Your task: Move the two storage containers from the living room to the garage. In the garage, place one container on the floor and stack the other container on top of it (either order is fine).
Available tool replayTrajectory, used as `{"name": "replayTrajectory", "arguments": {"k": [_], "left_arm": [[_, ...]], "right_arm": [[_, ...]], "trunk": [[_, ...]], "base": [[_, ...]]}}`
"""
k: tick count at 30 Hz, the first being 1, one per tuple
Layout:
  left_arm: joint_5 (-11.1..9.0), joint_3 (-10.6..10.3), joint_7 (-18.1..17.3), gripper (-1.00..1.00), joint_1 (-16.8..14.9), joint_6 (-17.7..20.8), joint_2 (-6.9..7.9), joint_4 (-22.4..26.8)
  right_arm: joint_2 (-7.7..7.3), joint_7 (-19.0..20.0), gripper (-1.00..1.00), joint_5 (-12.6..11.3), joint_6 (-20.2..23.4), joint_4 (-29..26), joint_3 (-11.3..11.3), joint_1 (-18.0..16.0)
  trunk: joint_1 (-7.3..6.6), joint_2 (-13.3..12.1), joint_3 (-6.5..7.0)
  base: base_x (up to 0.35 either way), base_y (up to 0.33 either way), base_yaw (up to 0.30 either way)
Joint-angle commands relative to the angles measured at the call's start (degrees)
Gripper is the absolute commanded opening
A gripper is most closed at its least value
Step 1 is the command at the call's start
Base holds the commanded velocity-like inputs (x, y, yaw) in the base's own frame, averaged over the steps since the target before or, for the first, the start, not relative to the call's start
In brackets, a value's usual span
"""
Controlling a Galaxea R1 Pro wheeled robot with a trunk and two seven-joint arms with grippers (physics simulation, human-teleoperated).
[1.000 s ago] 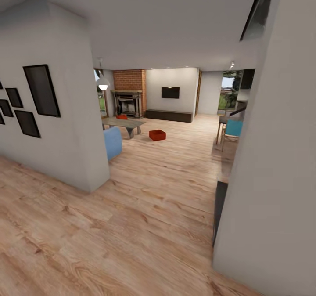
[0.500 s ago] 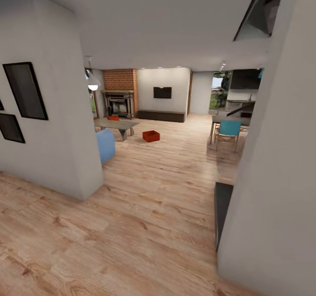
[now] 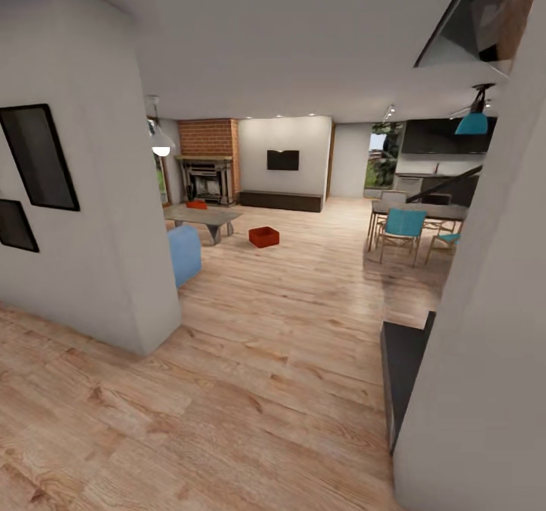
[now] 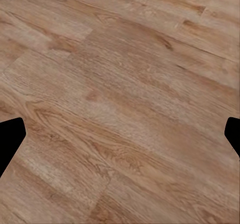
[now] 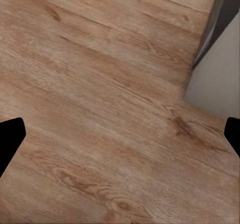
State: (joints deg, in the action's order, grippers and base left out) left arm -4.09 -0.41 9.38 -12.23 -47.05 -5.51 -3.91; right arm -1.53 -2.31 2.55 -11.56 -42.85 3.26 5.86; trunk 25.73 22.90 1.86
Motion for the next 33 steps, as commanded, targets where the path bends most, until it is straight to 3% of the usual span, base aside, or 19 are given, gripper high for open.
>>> {"name": "replayTrajectory", "arguments": {"k": [1, 27, 33], "left_arm": [[-0.4, -0.1, -0.15, 1.0, -0.07, -0.32, -0.02, -0.22], [-0.39, -0.03, -0.14, 1.0, -0.07, -0.32, -0.01, -0.22], [-0.39, -0.03, -0.13, 1.0, -0.07, -0.3, 0.02, -0.22]], "right_arm": [[-0.05, -0.24, 1.0, 0.26, -0.04, -0.04, 0.17, 0.03], [-0.05, -0.24, 1.0, 0.26, -0.04, -0.04, 0.17, 0.03], [-0.05, -0.24, 1.0, 0.26, -0.04, -0.04, 0.17, 0.03]], "trunk": [[0.05, 0.02, -0.02], [0.05, 0.02, -1.07], [0.05, 0.02, -1.12]], "base": [[0.329, -0.078, 0.055], [0.332, -0.055, 0.247], [0.322, -0.165, 0.045]]}}
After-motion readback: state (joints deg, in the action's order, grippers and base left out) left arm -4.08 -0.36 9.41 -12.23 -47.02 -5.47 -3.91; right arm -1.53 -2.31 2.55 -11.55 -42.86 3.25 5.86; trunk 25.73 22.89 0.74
